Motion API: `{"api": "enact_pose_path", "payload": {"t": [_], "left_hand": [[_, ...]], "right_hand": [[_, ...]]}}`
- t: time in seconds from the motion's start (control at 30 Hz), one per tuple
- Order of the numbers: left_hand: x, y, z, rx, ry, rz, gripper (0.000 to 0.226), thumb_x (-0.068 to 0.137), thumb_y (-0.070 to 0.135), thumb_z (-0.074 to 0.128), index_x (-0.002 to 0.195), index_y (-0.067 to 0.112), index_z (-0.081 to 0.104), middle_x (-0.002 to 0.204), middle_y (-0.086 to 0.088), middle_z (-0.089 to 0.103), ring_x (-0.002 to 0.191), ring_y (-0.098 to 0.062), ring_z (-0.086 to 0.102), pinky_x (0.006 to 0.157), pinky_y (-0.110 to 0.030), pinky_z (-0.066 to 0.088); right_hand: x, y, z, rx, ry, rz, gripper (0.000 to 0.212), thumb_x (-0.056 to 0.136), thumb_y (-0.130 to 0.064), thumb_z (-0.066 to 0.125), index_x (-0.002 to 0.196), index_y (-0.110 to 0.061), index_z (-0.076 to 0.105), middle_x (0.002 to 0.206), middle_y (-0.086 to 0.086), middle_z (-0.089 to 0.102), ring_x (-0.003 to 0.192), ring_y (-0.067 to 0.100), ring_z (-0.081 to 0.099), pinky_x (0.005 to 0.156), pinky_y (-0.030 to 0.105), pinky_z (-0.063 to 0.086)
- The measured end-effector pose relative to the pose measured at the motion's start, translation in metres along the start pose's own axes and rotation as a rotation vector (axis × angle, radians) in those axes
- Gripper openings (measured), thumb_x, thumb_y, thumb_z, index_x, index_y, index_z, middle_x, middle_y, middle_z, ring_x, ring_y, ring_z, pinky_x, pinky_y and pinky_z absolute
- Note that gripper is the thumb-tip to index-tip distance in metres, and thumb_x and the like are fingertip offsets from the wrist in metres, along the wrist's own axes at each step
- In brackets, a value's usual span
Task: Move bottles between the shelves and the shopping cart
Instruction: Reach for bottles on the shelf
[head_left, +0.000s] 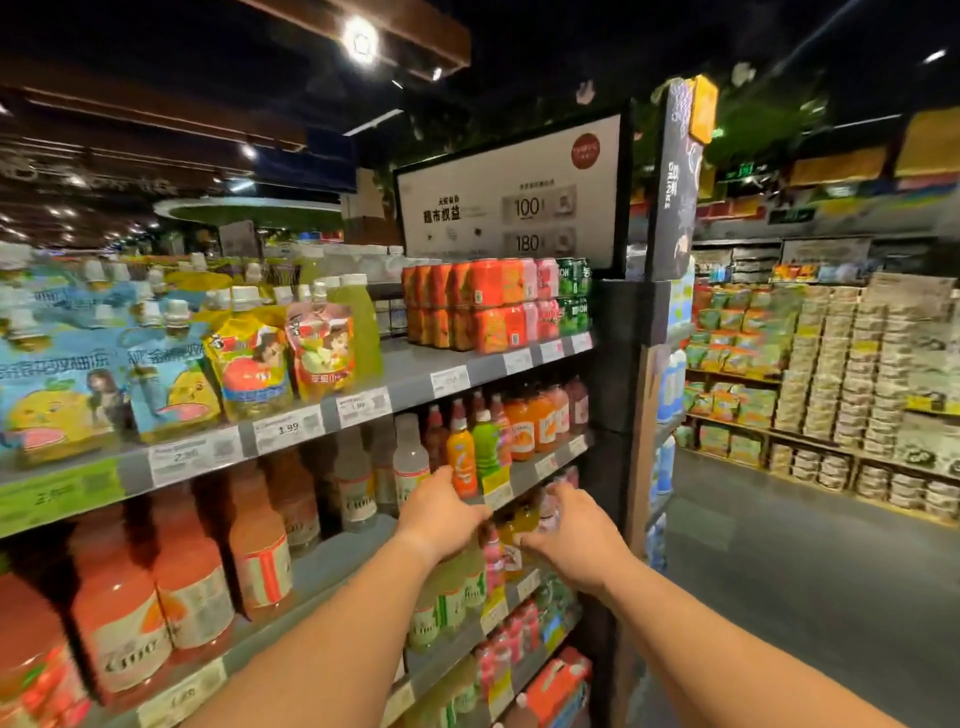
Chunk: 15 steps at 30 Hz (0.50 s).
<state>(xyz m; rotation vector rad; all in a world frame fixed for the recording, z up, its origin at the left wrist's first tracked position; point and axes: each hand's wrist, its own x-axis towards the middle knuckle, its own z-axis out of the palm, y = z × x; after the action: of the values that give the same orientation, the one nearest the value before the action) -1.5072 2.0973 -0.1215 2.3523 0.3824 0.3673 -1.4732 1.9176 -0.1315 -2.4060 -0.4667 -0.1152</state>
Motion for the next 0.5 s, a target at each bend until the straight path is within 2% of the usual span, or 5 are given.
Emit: {"api": "enact_pose_path", "payload": {"t": [0.07,0.17,0.3,0.4,0.5], "left_hand": [[0.029,0.001,0.014,-0.005,0.012,-0.034,0.06,0.079,0.044,0.075,0.127,0.015,0.054,0.131,-0.008,0.061,0.119,-0.028,0.057,0.086,-0.026,0.04],[0.078,0.002,0.034,-0.026,0.033,-0.09,0.039,0.076,0.043,0.076,0.1,0.024,0.052,0.116,-0.006,0.065,0.106,-0.027,0.061,0.08,-0.028,0.043],[0.142,0.007,0.06,-0.07,0.102,-0.207,0.051,0.077,0.037,0.076,0.114,0.013,0.052,0.119,-0.007,0.063,0.108,-0.028,0.06,0.087,-0.034,0.047],[0.181,0.009,0.076,-0.064,0.18,-0.288,0.061,0.078,0.036,0.076,0.125,0.008,0.048,0.127,-0.011,0.057,0.115,-0.031,0.057,0.089,-0.034,0.046],[0.212,0.007,0.089,-0.014,0.269,-0.35,0.063,0.079,0.036,0.075,0.126,0.006,0.047,0.129,-0.015,0.054,0.119,-0.034,0.054,0.093,-0.037,0.045]], "right_hand": [[0.038,0.012,0.01,0.02,-0.031,-0.026,0.068,0.071,-0.048,0.077,0.127,-0.022,0.051,0.127,0.001,0.056,0.115,0.021,0.055,0.095,0.035,0.048],[0.099,0.03,0.023,0.053,-0.061,-0.05,0.07,0.072,-0.044,0.078,0.131,-0.019,0.049,0.129,0.003,0.057,0.116,0.022,0.055,0.095,0.035,0.047],[0.18,0.049,0.033,0.063,-0.122,-0.122,0.082,0.072,-0.046,0.077,0.141,-0.019,0.04,0.137,0.006,0.052,0.122,0.024,0.052,0.093,0.03,0.044],[0.234,0.057,0.039,0.073,-0.184,-0.149,0.085,0.072,-0.045,0.078,0.141,-0.015,0.039,0.136,0.008,0.053,0.121,0.026,0.054,0.095,0.033,0.046],[0.276,0.063,0.049,0.112,-0.21,-0.193,0.082,0.07,-0.041,0.082,0.137,-0.014,0.043,0.132,0.007,0.056,0.118,0.025,0.055,0.095,0.031,0.046]]}}
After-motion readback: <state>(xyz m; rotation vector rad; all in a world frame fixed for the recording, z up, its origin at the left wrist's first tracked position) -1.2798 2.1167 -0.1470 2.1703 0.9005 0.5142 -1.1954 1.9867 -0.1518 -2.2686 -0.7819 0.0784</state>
